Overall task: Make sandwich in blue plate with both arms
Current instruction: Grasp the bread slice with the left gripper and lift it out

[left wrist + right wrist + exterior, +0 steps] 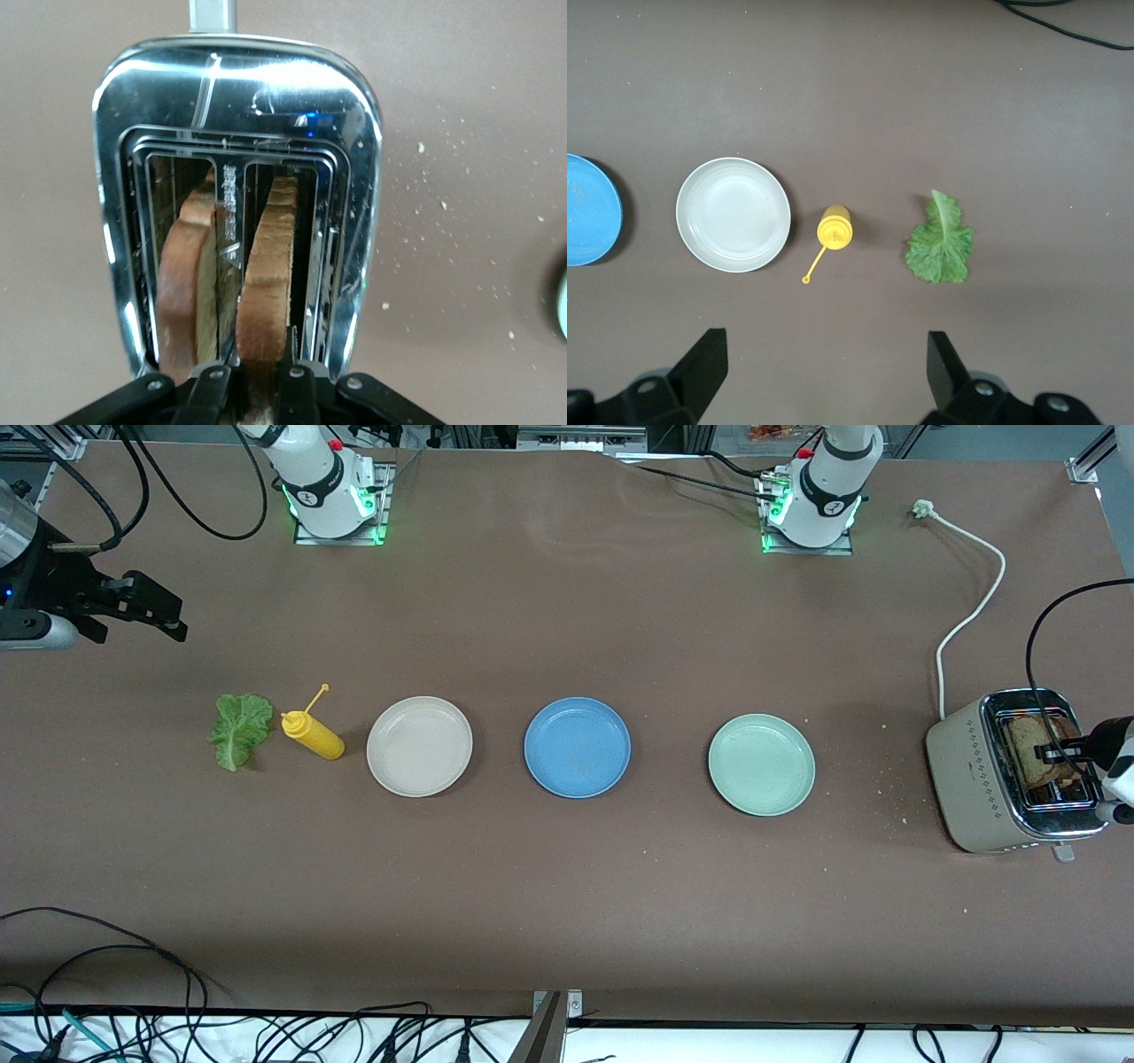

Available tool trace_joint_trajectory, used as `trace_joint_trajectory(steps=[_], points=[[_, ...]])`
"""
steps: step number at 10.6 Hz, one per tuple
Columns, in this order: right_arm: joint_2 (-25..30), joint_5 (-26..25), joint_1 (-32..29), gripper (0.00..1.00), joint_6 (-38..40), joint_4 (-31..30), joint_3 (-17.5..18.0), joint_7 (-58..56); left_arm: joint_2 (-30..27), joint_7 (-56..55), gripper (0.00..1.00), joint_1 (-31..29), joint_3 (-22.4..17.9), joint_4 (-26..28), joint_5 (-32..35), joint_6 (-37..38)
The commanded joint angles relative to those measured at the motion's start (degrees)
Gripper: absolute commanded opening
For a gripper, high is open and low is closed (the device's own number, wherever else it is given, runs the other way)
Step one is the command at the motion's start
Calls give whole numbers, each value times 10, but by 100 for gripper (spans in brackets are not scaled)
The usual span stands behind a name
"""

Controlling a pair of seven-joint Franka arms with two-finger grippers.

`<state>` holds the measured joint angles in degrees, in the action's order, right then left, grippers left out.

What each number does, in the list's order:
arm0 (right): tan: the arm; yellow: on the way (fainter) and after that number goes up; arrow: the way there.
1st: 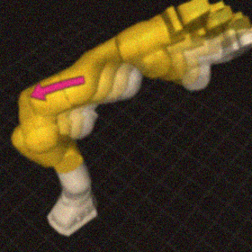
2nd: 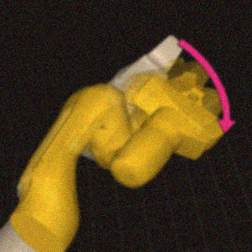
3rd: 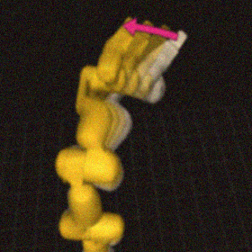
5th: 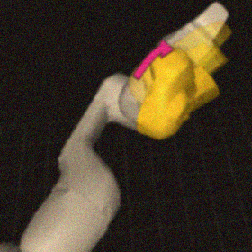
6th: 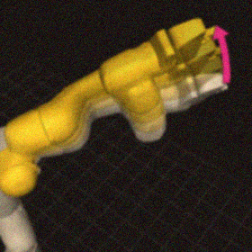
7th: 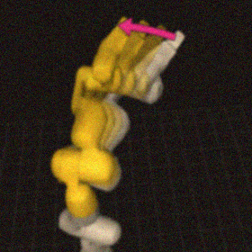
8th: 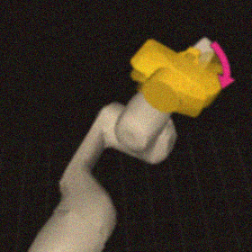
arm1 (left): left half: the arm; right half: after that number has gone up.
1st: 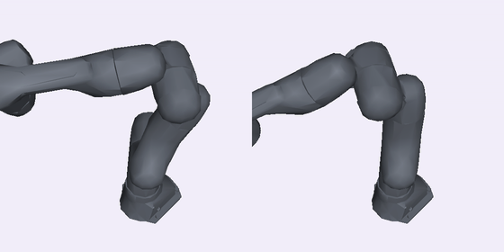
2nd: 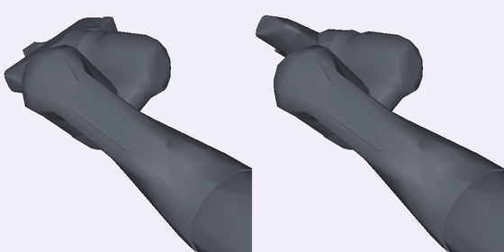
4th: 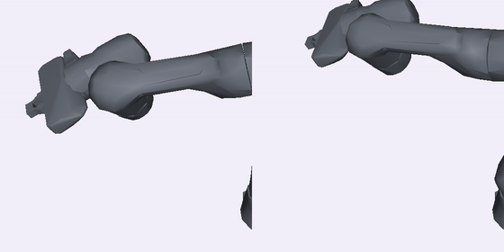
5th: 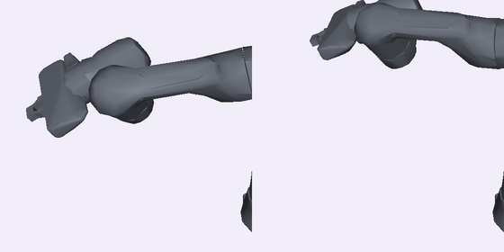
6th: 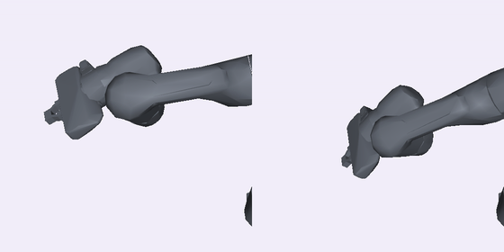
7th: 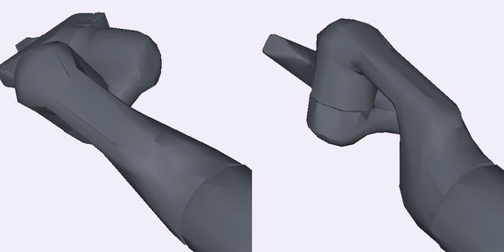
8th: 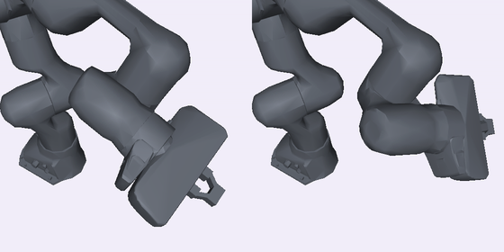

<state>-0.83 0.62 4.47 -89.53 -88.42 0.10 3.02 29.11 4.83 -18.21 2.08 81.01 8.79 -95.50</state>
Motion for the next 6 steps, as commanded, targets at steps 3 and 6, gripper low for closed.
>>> trace_joint_trajectory(steps=[3,6], points=[[-6,11,-3,100,4,15,1,-1,-27,7,0,19,11,-110,5,168],[-6,11,-3,100,4,15,0,-1,-49,-35,0,48,11,-111,-67,180]])
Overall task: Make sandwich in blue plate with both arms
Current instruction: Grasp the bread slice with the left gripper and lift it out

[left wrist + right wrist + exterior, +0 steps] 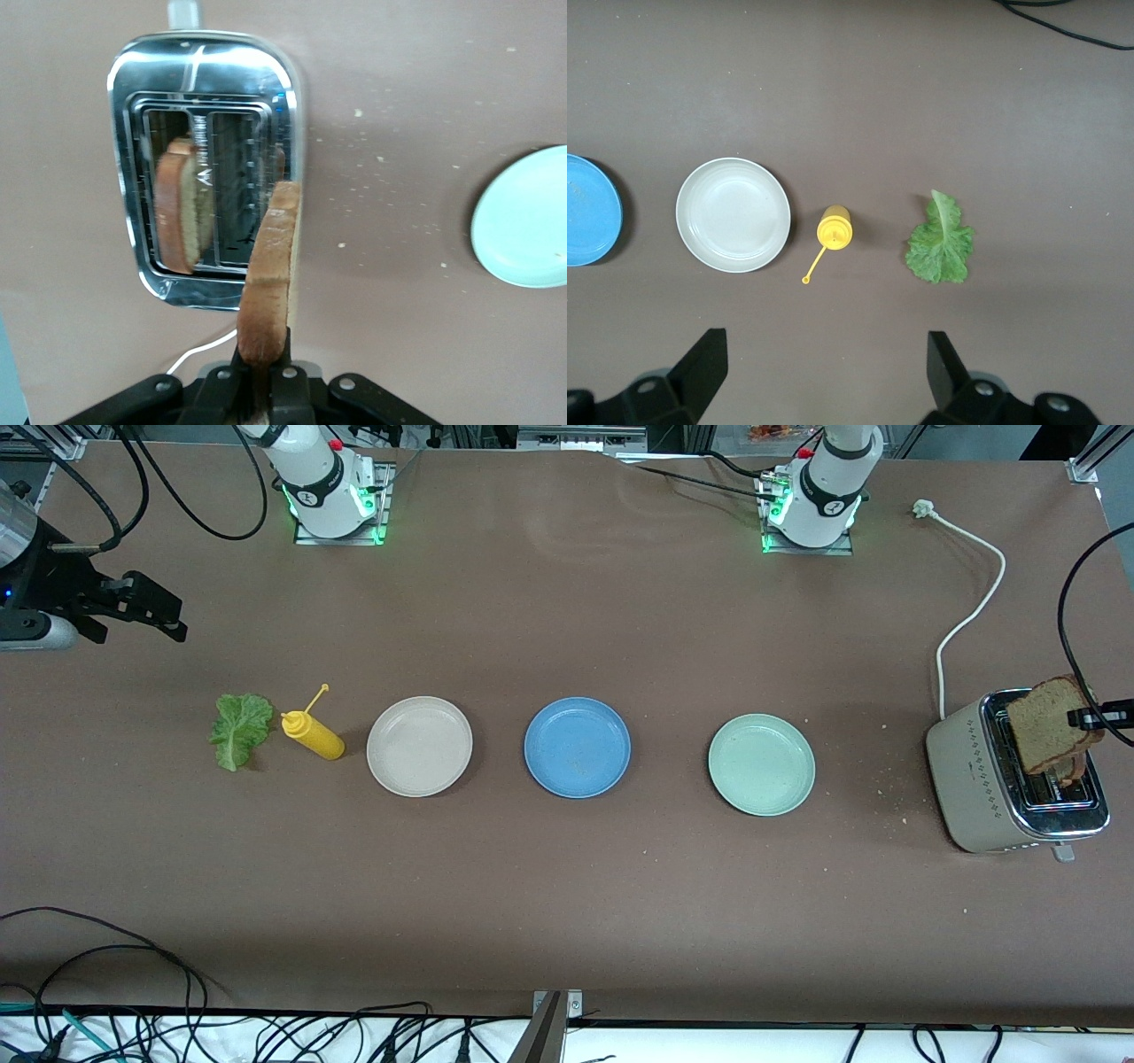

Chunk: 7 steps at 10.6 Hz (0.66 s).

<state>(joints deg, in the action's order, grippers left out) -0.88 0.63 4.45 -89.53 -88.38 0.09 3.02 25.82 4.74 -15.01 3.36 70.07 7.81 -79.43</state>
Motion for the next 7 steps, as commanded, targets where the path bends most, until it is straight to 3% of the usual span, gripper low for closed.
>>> trace_joint_trajectory(steps=[1,5,7], points=[[-5,11,-2,100,4,15,1,-1,-19,-88,0,33,-2,0,-94,19],[-5,11,-2,100,4,15,0,-1,-13,-270,0,149,-7,5,-202,12],[-5,12,-2,100,4,15,0,-1,-10,-321,0,192,-8,13,-270,-41]])
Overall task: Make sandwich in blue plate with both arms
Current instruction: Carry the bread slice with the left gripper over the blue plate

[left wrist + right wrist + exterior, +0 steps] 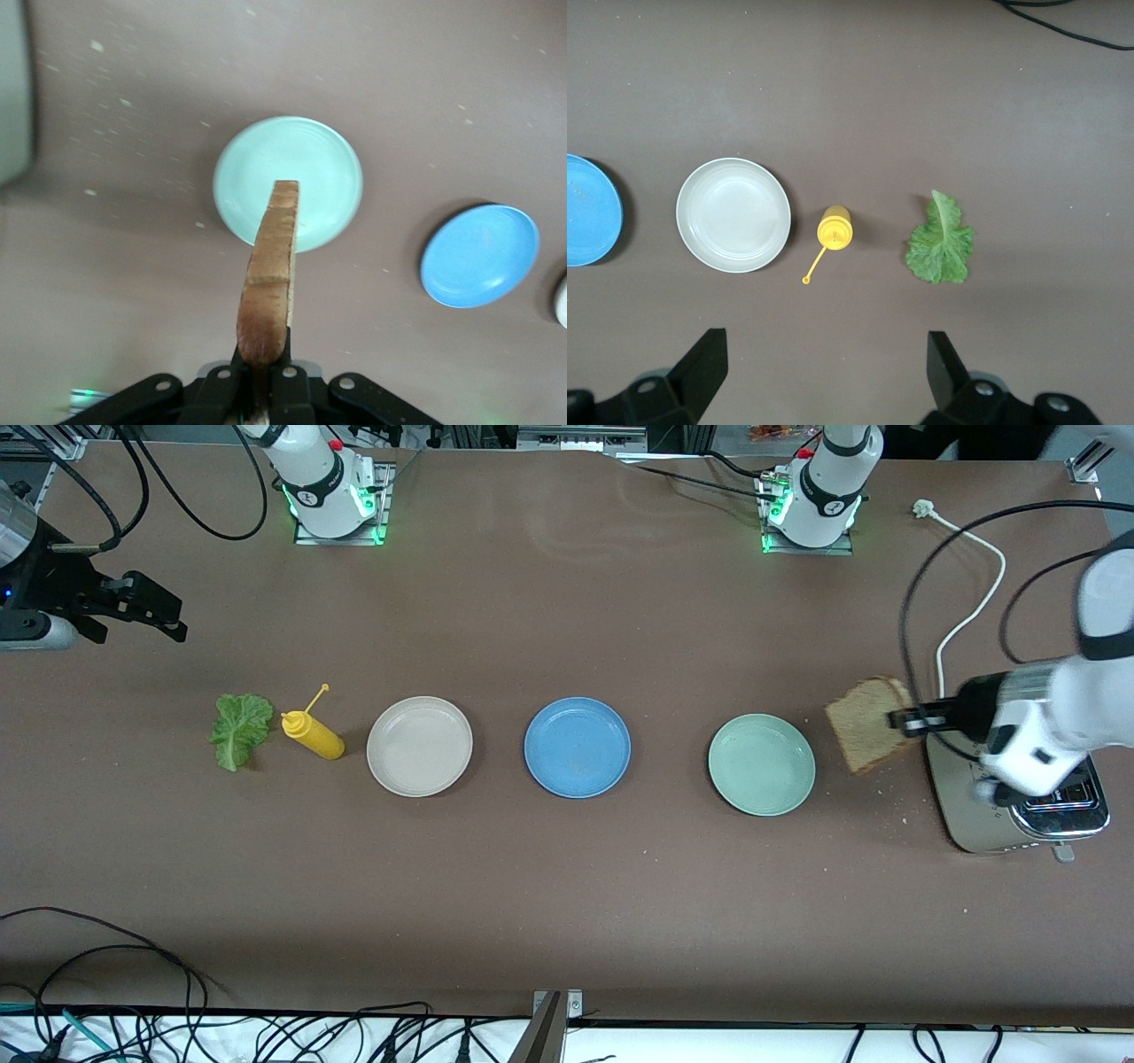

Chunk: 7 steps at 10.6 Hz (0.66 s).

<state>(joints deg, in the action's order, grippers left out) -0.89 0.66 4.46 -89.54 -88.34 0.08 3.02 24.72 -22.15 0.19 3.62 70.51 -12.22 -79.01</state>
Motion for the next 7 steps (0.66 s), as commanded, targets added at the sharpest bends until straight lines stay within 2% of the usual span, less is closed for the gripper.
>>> trace_joint_trajectory(steps=[1,3,7], points=[[-5,11,-2,100,4,14,1,-1,9,-97,0,54,-11,8,-110,-80],[-5,12,-2,100,4,14,1,-1,30,-149,0,96,-11,18,-155,-175],[-5,19,-2,100,4,14,0,-1,32,-179,0,174,-11,132,-191,-383]])
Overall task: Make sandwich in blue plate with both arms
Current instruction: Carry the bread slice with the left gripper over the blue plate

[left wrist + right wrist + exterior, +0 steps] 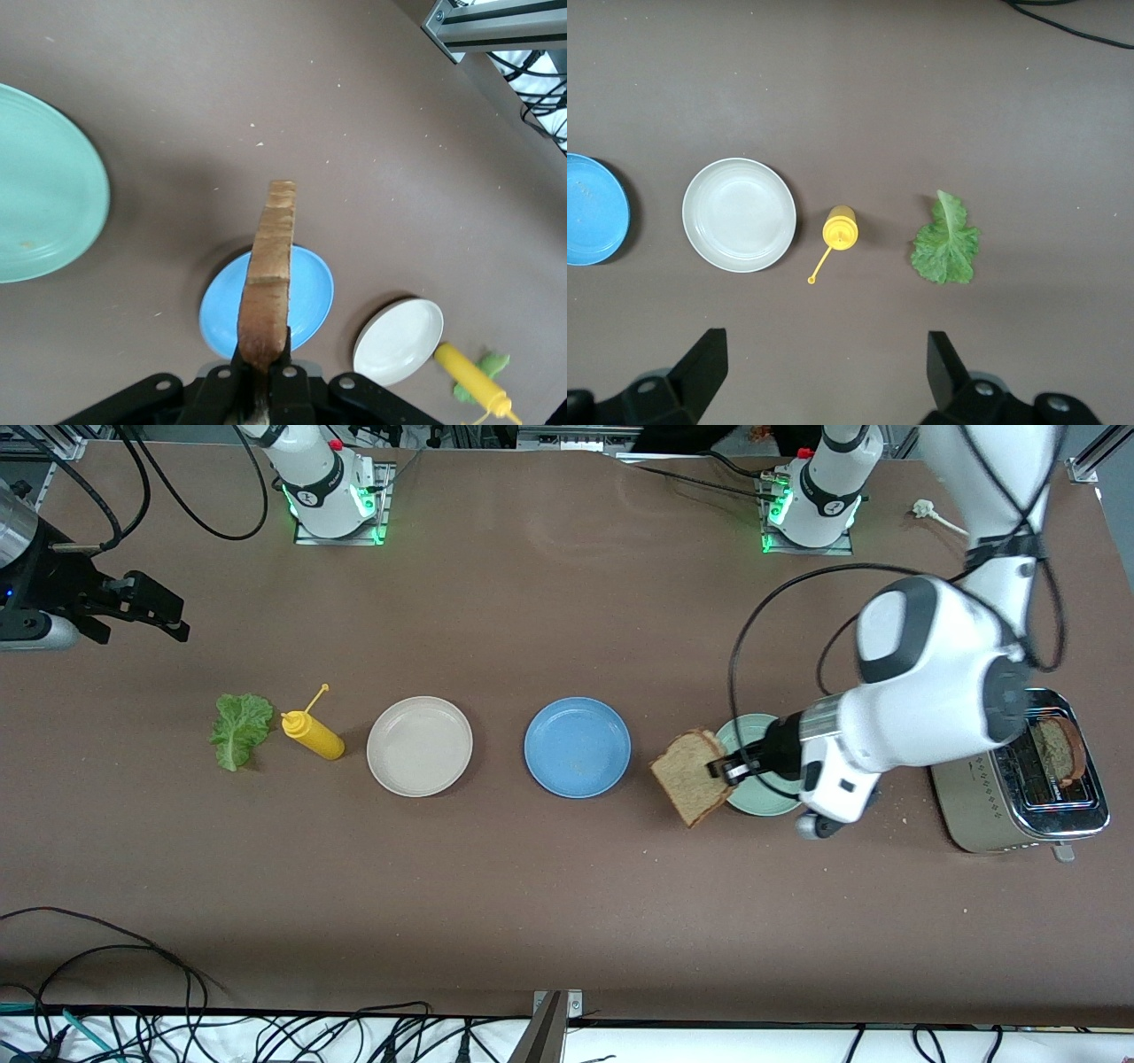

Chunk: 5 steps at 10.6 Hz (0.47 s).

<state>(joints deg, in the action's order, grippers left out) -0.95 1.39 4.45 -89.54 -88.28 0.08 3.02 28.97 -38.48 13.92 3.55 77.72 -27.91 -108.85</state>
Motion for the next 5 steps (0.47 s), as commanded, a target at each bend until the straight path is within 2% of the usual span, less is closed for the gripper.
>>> trace_joint_trajectory(steps=[1,3,5], points=[[-5,12,-2,100,4,14,0,0,-7,-19,0,54,-10,78,-44,-132],[-5,12,-2,100,4,14,0,0,14,-39,0,94,-10,84,-72,-208],[-5,12,-3,100,4,14,0,-1,37,-48,0,138,-10,100,-73,-246]])
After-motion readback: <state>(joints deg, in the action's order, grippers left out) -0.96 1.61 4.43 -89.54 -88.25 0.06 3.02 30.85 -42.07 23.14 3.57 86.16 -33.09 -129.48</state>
